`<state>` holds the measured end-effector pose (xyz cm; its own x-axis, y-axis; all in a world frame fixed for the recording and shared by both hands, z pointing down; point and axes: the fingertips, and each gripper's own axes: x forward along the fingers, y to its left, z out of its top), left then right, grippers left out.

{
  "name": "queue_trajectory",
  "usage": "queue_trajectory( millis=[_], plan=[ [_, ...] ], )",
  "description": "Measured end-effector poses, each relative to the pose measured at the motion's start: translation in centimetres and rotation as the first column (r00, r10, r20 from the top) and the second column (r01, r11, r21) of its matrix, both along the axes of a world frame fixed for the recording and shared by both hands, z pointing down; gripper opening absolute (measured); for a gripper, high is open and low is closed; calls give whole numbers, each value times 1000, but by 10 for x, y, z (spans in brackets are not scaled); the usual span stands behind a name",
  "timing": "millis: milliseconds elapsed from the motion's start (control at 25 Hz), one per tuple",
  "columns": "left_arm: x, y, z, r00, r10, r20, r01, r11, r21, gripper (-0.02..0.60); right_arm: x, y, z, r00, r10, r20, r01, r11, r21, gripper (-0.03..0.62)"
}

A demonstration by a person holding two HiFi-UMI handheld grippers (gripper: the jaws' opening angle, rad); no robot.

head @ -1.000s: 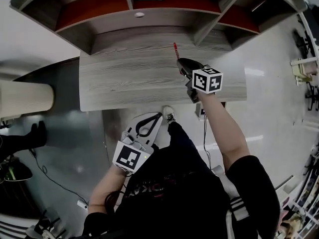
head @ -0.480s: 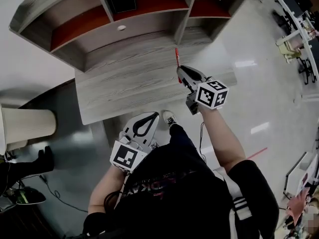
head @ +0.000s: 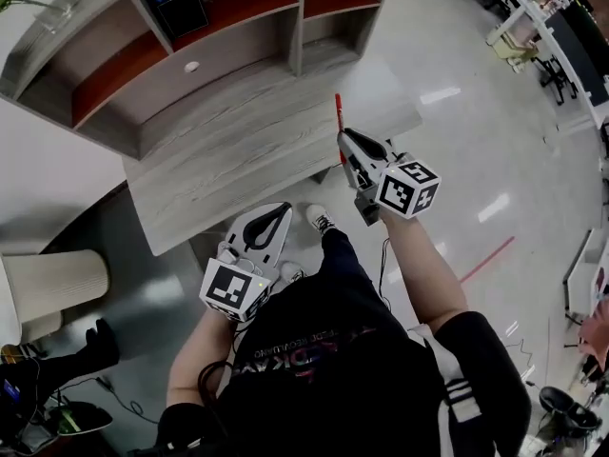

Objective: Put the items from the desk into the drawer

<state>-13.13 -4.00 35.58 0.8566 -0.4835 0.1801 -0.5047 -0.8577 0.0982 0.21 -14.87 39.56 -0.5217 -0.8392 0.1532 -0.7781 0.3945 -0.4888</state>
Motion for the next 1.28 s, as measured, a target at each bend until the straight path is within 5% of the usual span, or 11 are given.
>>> queue_trajectory(
  millis=[600,1000,1280],
  plan=[
    [62,2,14,993,113,-27,-115,991,-75,9,86,68,15,980,197,-37,-199,979,-50,54],
    [133,-5,32,994,110,-1,-109,985,-134,9,146,85,51,980,199,-7,-198,971,-134,54],
    [139,-5,50,994,101,28,-95,979,-180,9,141,88,83,982,185,19,-178,962,-207,54]
  ],
)
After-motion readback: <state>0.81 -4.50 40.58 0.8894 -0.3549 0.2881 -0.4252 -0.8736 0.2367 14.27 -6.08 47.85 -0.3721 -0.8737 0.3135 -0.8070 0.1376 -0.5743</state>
